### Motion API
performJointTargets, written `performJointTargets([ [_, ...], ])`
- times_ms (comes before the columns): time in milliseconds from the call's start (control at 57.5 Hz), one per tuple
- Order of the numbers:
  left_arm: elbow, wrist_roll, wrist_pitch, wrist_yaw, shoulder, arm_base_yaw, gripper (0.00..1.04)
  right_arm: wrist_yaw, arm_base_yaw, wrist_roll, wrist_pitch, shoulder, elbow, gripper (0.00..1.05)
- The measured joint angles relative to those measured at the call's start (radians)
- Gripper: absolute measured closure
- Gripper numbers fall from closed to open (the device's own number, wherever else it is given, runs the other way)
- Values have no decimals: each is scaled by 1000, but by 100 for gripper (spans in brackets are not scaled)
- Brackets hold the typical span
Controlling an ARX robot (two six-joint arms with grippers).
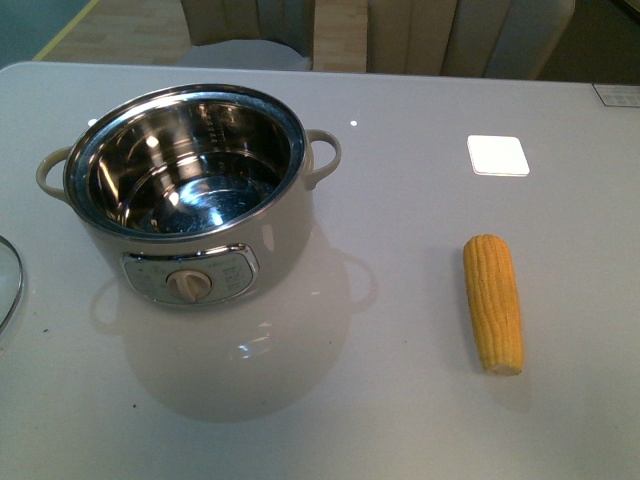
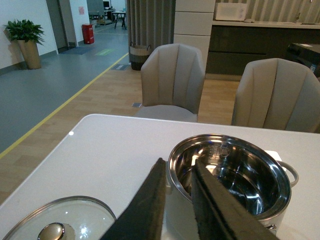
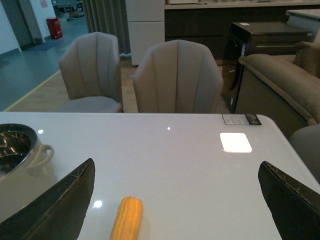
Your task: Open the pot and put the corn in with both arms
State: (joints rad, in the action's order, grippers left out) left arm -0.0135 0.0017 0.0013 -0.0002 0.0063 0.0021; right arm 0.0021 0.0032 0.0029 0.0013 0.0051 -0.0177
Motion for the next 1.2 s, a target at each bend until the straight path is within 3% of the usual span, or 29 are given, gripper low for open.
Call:
performJointTargets([
  [348,0,0,0,0,0,0,18,-11,-2,8,-8,6,-3,9],
  [400,0,0,0,0,0,0,5,-150,-31,116,-281,172,-115,9],
  [435,0,1,0,0,0,0,7,-168,-24,191,-394,301,-163,9],
  [504,0,0,-1,0,0,0,7,-150,3,270,-386,435,-167,9],
  [696,0,0,-1,0,0,0,7,-64,115,339,-120,743,-170,9],
  [922,0,0,-1,0,0,0,7,94,239,303,268,1273,-270,9],
  [1200,0,0,-1,0,0,0,7,176,317,260,463,1788,-473,9],
])
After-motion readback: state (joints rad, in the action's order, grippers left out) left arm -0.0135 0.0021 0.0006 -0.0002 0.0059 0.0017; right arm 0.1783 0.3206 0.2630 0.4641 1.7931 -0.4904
